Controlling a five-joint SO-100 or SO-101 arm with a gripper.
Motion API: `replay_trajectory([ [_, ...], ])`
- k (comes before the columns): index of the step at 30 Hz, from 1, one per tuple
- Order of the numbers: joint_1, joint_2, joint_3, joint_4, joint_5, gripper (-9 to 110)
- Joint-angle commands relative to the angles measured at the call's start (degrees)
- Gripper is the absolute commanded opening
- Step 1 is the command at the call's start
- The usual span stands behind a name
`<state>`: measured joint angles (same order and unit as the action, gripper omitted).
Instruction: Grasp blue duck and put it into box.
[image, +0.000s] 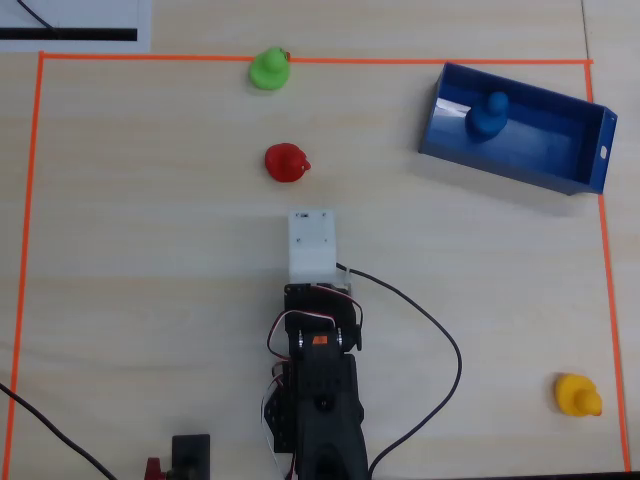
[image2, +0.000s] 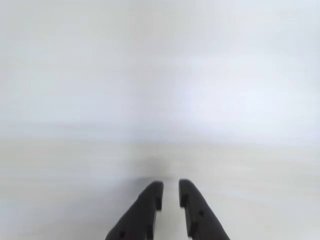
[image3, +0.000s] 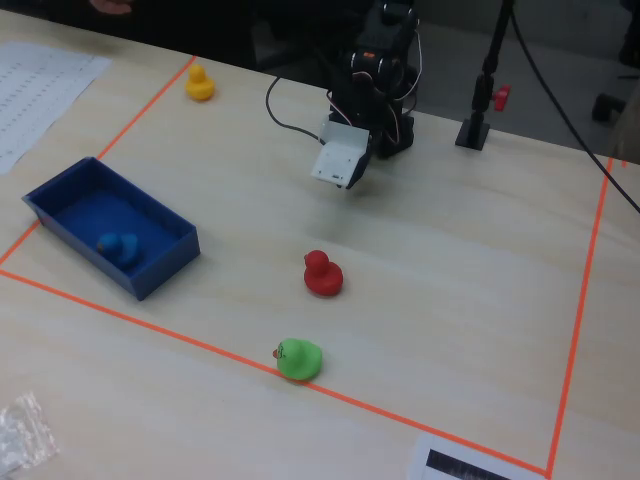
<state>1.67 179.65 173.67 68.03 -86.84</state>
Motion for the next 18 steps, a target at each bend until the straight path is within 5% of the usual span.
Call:
replay_trajectory([
  [1,-0.5,4.8,1.5,2.6,-0.4,0],
  [18,-0.5,10.1,4.5,8.8,-1.1,0],
])
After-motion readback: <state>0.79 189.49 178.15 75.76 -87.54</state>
